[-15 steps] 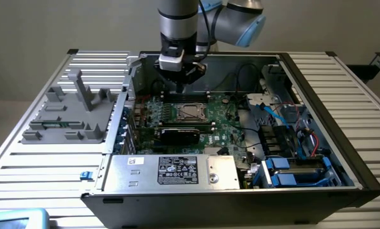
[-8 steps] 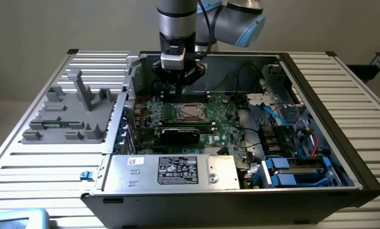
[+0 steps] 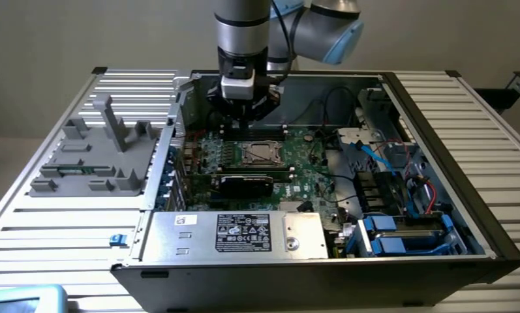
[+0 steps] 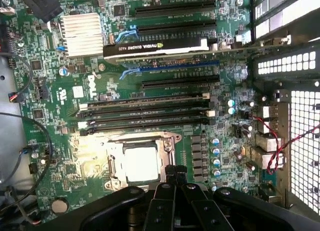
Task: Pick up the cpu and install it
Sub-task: 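Install the second cpu locking lever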
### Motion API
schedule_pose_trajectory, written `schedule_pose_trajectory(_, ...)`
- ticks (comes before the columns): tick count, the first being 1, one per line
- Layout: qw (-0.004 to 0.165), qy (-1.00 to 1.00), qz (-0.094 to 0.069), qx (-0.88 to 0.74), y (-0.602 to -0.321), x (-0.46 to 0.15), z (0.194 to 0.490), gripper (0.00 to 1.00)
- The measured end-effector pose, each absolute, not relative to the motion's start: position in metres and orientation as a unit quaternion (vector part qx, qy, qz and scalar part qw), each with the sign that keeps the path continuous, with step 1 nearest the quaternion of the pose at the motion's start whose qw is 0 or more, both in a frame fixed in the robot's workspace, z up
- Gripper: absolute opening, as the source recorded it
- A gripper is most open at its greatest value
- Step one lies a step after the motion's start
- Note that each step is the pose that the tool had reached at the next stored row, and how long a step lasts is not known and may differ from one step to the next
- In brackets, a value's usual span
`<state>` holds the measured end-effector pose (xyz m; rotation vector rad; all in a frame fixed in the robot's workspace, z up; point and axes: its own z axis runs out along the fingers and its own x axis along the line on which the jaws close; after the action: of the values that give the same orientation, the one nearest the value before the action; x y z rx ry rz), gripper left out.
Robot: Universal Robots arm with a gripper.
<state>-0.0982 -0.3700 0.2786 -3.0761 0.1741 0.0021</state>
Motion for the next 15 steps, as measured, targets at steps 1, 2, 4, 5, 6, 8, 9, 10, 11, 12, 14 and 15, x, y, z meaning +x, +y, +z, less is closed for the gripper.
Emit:
schedule_pose_trajectory(1,0.032,0.056,0.001,-0.998,-0.373,-0.098,0.279,0.11)
schedule_pose_trajectory(2,0.033,0.056,0.001,-0.998,-0.375,-0.098,0.279,0.11)
schedule_pose_trajectory(4,0.035,0.056,0.001,-0.998,-0.38,-0.098,0.279,0.11)
schedule_pose_trajectory(5,0.035,0.056,0.001,-0.998,-0.381,-0.097,0.278,0.11)
schedule_pose_trajectory(6,0.035,0.056,0.002,-0.998,-0.382,-0.095,0.278,0.11)
schedule_pose_trajectory(8,0.035,0.056,0.002,-0.998,-0.383,-0.09,0.278,0.11)
schedule_pose_trajectory(9,0.035,0.056,0.002,-0.998,-0.383,-0.089,0.278,0.11)
schedule_pose_trajectory(10,0.035,0.056,0.002,-0.998,-0.384,-0.089,0.278,0.11)
schedule_pose_trajectory(11,0.036,0.056,0.002,-0.998,-0.384,-0.089,0.278,0.11)
schedule_pose_trajectory(12,0.037,0.056,0.002,-0.998,-0.386,-0.089,0.278,0.11)
schedule_pose_trajectory(14,0.043,0.057,0.004,-0.997,-0.391,-0.089,0.278,0.11)
schedule_pose_trajectory(15,0.046,0.057,0.005,-0.997,-0.393,-0.089,0.277,0.11)
